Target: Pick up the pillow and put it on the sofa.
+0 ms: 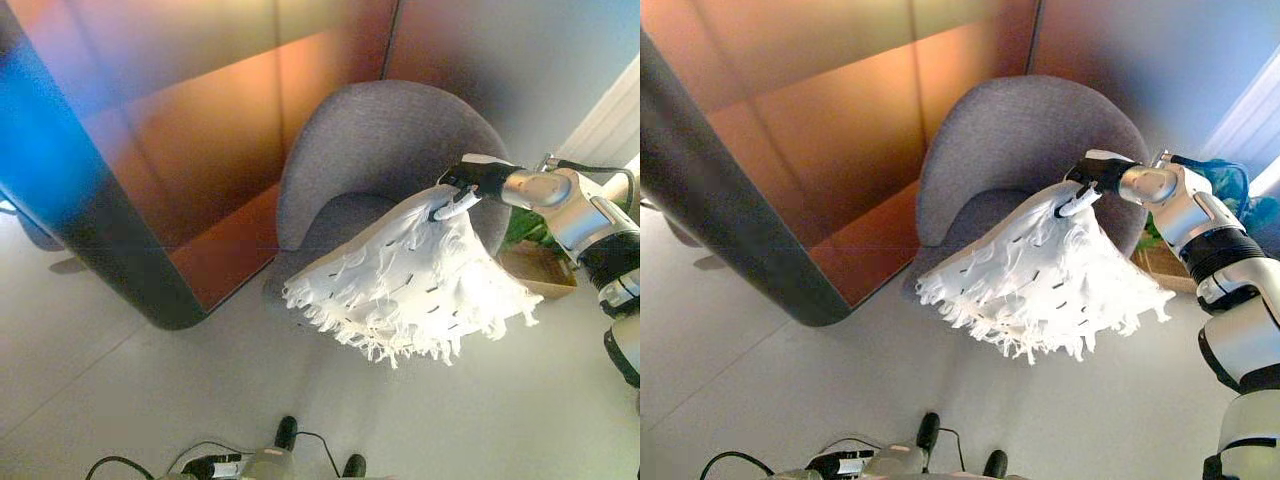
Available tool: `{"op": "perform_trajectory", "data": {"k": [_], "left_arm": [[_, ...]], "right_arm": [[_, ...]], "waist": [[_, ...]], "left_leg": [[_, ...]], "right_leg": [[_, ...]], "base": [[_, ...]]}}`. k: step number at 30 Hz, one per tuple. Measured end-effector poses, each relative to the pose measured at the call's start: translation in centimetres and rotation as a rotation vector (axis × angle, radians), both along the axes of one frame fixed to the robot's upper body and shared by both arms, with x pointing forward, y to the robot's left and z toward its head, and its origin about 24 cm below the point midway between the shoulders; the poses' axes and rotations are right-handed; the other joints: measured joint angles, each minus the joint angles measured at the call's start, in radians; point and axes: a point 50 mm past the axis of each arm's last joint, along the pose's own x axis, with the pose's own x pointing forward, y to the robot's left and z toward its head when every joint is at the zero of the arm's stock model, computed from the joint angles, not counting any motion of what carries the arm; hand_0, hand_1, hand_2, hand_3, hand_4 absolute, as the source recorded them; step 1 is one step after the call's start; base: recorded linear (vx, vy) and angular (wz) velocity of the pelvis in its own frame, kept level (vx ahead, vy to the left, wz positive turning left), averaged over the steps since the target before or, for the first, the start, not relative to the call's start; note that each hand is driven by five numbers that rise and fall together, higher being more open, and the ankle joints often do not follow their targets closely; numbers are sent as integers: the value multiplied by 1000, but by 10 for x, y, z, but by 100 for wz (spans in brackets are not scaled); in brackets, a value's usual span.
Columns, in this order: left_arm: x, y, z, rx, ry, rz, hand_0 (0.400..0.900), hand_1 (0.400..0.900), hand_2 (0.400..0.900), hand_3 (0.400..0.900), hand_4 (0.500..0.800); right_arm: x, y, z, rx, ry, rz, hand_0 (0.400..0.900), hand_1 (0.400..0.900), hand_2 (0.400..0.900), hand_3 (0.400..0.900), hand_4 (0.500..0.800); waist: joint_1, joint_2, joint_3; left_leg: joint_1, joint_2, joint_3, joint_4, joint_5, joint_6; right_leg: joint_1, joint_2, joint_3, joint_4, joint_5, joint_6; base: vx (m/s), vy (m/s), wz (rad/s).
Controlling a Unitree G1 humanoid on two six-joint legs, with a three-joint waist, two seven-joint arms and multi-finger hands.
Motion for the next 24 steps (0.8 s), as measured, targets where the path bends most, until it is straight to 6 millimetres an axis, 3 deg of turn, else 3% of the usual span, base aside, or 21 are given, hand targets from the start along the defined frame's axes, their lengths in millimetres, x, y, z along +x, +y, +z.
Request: {"op": "perform_trajectory", "data": {"k": [10,15,16,17,18,24], "left_arm": [[-6,3,0,-1,13,36,900,900,900,900,800],[-6,15,4,20,-2,62,900,900,900,900,800],[-6,17,4,17,-5,74,900,900,900,900,800],[-7,18,4,13,-2,81,900,900,900,900,800],[-8,18,4,12,0,86,900,900,900,900,800],[-7,19,5,6,-9,48,900,900,900,900,800]], "right_arm": [[6,-25,3,-3,-13,-250,400,400,400,400,500],[4,-42,15,-4,-57,-396,400,400,400,400,500],[4,-45,19,0,-64,-421,502,502,502,502,561],[3,-48,22,4,-64,-445,653,653,653,653,652],[2,-51,24,5,-68,-474,900,900,900,900,800],[-7,-74,32,20,-64,-620,900,900,900,900,800]], "waist": [[64,-14,1],[64,-44,14],[64,-49,17],[64,-51,18],[66,-53,20],[69,-54,28]], "left_leg": [[-13,-9,-45,0,5,0],[-56,-6,-67,1,17,-5],[-64,-6,-68,1,19,-5],[-70,-7,-68,1,21,-4],[-71,-8,-69,1,23,0],[-86,-11,-78,1,26,1]], "right_leg": [[7,-2,-38,0,-13,7],[-29,5,-52,1,-13,7],[-37,5,-53,1,-13,7],[-43,5,-53,1,-13,7],[-44,4,-53,1,-13,7],[-55,2,-51,0,-13,7]], "base": [[54,12,12],[-53,-50,4],[0,0,0],[-33,-2,1],[-39,3,0],[-35,-2,3]]}}
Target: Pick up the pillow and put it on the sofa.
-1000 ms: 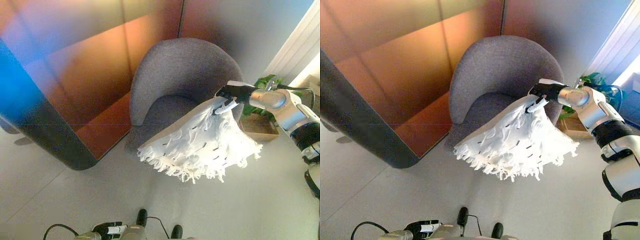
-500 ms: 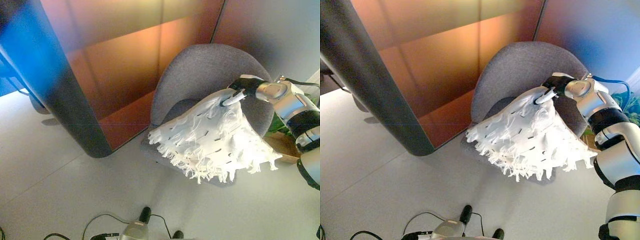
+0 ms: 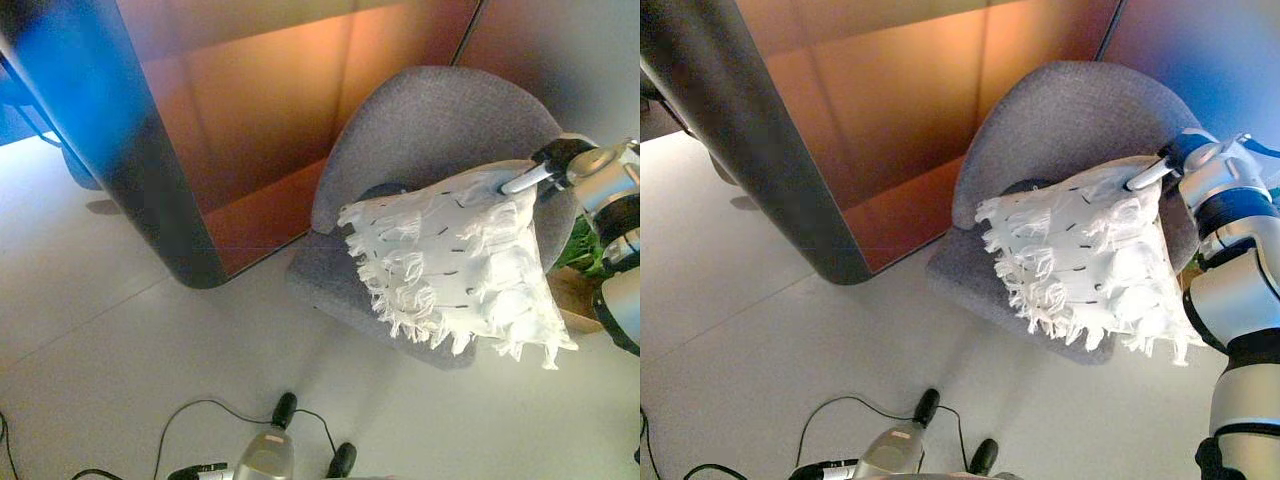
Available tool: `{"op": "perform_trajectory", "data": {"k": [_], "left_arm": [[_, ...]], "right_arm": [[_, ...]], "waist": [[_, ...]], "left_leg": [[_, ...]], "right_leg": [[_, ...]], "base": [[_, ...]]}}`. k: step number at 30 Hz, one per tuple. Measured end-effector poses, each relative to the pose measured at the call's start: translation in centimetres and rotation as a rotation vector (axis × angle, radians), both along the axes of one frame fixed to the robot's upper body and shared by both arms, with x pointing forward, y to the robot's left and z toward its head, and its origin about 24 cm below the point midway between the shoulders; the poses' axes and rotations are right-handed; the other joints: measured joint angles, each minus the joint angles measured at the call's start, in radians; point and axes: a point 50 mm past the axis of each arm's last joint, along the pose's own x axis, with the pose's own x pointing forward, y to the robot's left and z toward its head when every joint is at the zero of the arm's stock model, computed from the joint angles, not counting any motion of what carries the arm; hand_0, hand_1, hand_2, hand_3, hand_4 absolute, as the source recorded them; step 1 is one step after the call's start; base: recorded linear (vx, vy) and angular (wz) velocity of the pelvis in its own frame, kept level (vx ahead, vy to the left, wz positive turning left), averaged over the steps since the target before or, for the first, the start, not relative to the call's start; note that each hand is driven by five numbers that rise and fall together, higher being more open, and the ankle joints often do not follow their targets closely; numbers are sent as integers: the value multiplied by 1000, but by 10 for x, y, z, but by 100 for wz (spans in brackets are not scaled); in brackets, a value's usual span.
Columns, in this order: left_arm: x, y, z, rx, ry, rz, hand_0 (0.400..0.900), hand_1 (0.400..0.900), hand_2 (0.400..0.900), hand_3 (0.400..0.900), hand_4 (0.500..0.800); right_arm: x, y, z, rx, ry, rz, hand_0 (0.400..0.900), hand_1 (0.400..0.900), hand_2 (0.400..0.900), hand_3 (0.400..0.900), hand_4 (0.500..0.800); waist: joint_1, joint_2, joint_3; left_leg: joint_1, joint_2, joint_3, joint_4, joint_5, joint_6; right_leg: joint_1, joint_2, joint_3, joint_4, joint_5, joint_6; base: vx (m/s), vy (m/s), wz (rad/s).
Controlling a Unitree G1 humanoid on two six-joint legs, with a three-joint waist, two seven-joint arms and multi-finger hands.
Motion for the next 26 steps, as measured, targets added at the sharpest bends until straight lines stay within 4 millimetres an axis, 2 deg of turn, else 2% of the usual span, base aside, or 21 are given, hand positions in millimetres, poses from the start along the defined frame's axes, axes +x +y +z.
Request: {"op": "perform_trajectory", "data": {"k": [12,24,26], "left_arm": [[1,0,0,-16,-6,-1,900,900,900,900,800],[1,-2,0,-26,-12,4,900,900,900,900,800],[0,-2,0,-26,-13,3,900,900,900,900,800]], "right_arm": [[-4,-7,33,-49,-107,6,900,900,900,900,800],[-13,-21,42,-66,-144,-23,900,900,900,900,800],[-15,-24,43,2,-181,-29,900,900,900,900,800]], "waist": [[-6,5,4],[-9,8,6],[-12,8,6]], "left_leg": [[1,1,8,0,-4,-5],[4,2,20,0,-6,-8],[8,3,25,0,-6,-8]], "right_leg": [[-3,-1,8,0,-2,2],[-4,-1,21,0,0,-1],[-3,-1,25,0,0,-1]], "base": [[-10,-10,-6],[11,-6,-3],[14,7,-5]]}}
